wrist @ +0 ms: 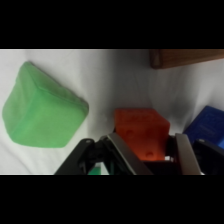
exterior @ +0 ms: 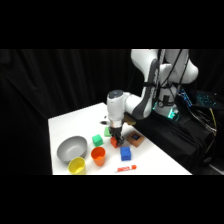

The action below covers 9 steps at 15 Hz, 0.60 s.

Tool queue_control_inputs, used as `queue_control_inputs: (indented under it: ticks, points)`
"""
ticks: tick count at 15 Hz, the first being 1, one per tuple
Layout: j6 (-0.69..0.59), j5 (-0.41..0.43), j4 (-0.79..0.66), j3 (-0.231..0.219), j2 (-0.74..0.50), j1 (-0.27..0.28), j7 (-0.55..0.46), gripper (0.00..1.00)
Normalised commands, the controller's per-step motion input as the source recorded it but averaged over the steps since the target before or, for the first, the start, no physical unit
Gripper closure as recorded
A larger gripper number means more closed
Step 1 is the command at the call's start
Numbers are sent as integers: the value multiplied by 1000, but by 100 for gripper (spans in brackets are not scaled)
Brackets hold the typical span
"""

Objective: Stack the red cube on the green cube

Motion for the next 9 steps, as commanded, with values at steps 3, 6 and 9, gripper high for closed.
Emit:
queue_control_inputs:
  ticks: [3,6,9]
  points:
    - [-62,-144,-109,-139,-192,167,172,75]
    - [-246,-141,-113,-118,-324,131,160,77]
    - [-375,-112,-57,-44,-373,8,89,77]
